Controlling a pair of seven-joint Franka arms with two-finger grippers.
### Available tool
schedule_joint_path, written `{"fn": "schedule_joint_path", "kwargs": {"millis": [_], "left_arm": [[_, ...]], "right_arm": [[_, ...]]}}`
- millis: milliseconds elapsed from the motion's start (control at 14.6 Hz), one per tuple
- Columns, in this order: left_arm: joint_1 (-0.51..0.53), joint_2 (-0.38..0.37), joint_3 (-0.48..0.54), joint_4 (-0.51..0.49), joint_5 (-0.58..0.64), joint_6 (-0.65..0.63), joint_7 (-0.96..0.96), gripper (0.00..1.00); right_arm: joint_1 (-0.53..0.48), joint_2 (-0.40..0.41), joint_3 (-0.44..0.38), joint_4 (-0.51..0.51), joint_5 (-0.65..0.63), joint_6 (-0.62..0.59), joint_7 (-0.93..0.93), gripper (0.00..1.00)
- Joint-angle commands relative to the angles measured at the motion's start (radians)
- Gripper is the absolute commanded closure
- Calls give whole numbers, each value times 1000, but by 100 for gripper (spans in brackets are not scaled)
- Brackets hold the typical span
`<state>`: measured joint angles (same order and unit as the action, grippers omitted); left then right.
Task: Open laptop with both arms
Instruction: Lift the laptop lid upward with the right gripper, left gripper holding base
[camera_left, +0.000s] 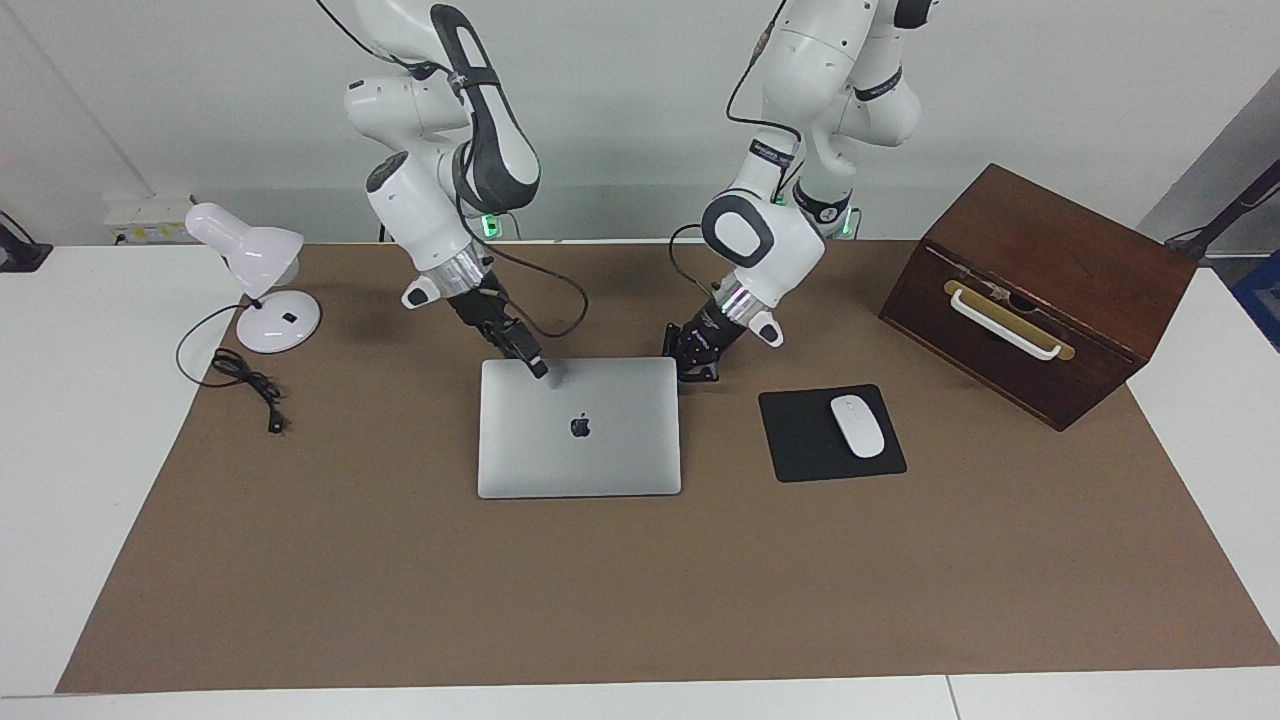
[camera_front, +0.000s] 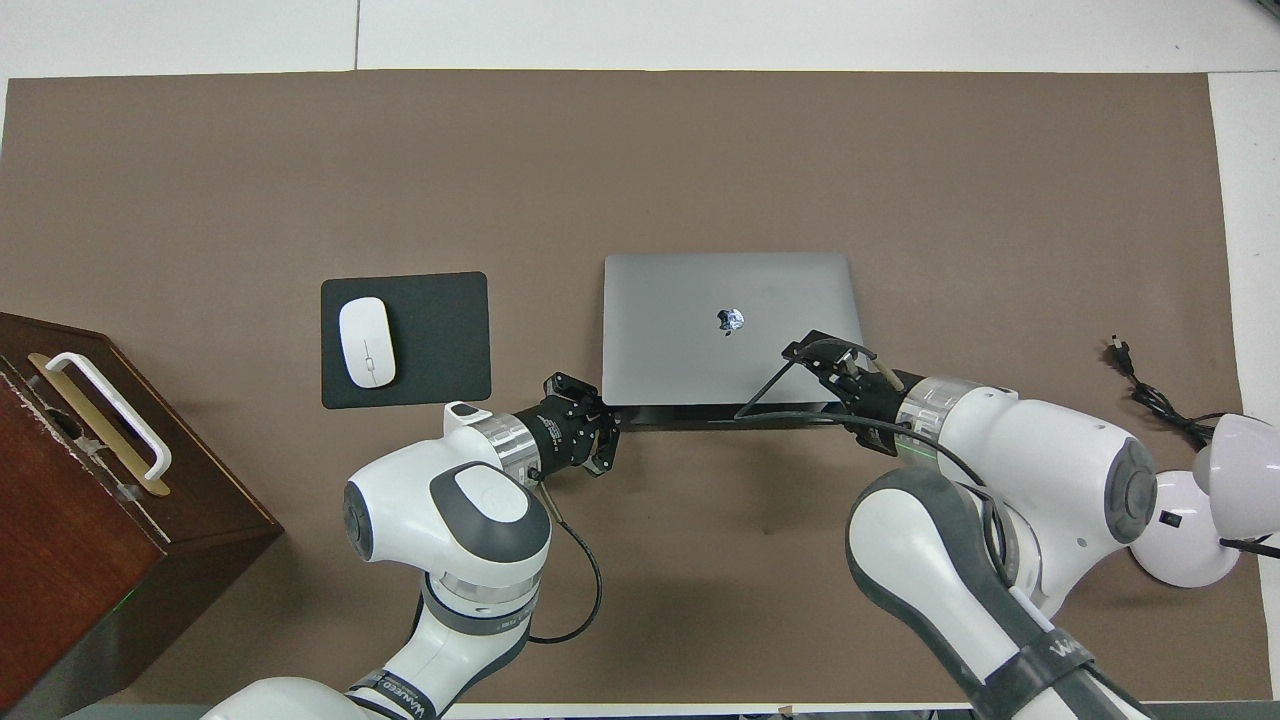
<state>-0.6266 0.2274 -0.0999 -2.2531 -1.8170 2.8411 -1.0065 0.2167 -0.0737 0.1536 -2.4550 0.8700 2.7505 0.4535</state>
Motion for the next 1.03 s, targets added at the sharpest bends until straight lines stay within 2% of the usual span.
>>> {"fn": "schedule_joint_path", "kwargs": {"millis": [0, 687, 962], "left_arm": [[-24, 50, 16, 20, -28, 35, 28, 100], [-22, 50, 16, 20, -27, 35, 28, 100], [-22, 50, 16, 20, -27, 35, 28, 100]], "right_arm": [[-8, 61, -9, 85, 24, 5, -22, 0], [-19, 98, -11, 200, 24, -12, -18, 0], [-19, 95, -35, 246, 23, -54, -18, 0]]}}
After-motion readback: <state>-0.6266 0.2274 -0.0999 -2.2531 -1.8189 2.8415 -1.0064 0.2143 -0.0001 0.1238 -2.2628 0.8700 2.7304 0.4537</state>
